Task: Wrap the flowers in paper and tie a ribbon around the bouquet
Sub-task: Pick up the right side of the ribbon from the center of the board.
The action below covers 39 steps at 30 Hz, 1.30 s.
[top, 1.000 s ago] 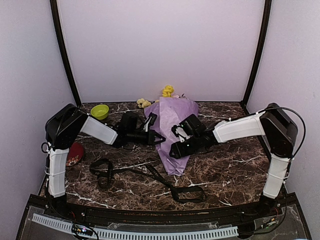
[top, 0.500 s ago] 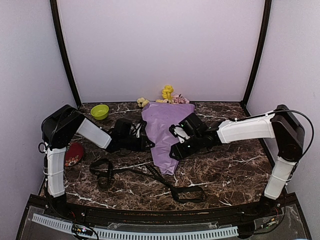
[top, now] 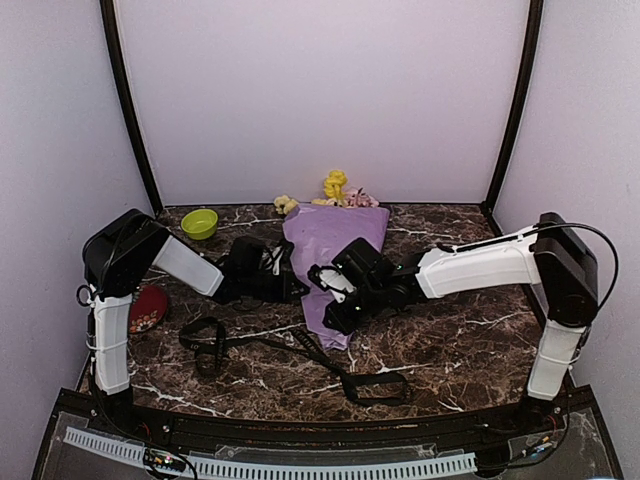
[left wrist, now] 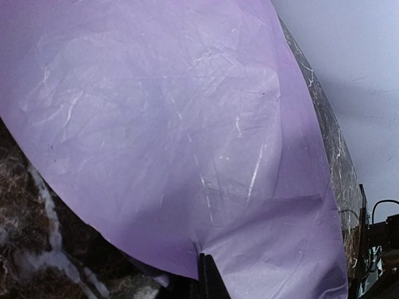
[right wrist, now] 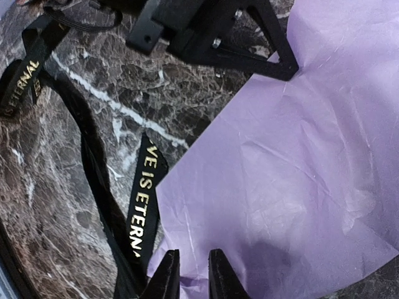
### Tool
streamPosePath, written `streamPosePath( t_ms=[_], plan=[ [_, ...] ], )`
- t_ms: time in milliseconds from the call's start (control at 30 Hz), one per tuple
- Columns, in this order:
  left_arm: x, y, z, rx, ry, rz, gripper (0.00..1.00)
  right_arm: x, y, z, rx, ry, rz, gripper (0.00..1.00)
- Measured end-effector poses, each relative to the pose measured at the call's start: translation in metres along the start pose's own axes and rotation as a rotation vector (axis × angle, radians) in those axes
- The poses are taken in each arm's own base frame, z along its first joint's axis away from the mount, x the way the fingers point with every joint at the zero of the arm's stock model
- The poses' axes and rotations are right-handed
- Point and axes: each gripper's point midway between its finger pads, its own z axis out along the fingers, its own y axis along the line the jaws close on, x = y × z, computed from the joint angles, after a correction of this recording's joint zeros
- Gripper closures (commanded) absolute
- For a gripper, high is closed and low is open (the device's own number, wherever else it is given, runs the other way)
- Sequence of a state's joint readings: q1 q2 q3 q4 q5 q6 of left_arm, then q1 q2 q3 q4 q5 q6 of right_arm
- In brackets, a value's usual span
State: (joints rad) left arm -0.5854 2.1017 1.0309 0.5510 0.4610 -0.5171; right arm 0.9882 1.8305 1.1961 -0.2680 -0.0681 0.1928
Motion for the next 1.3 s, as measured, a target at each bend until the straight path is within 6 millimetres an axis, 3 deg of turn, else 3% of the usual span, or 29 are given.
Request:
streamPosePath(
  t_ms=[333,467,800,933,1100,1200,1300],
  plan=[
    [0.001,0.001,0.0,-0.008,0.006,0.016,1.0,0.069,-0.004,0.015,0.012,0.136,0.018,0.94],
    [0.0,0.0,0.001,-0.011,0.012,0.024,1.0,0.077,-0.005,0.006,0.012,0.119,0.037,0.96],
    [-0.001,0.001,0.001,-0.016,0.014,0.043,1.0,0.119,-0.011,-0.019,0.052,0.207,0.087,0.93],
    [-0.001,0.001,0.001,-0.017,0.014,0.048,1.0,0.119,-0.01,-0.036,0.059,0.214,0.094,0.89],
    [-0.001,0.001,0.001,-0.016,0.015,0.053,1.0,0.114,0.012,-0.052,0.03,0.192,0.037,0.83],
    [-0.001,0.001,0.001,-0.016,0.015,0.053,1.0,0.128,0.035,-0.053,-0.012,0.234,-0.025,0.77],
    [-0.001,0.001,0.001,-0.017,0.015,0.053,1.0,0.143,0.06,-0.056,-0.068,0.276,-0.096,0.62]
  ],
)
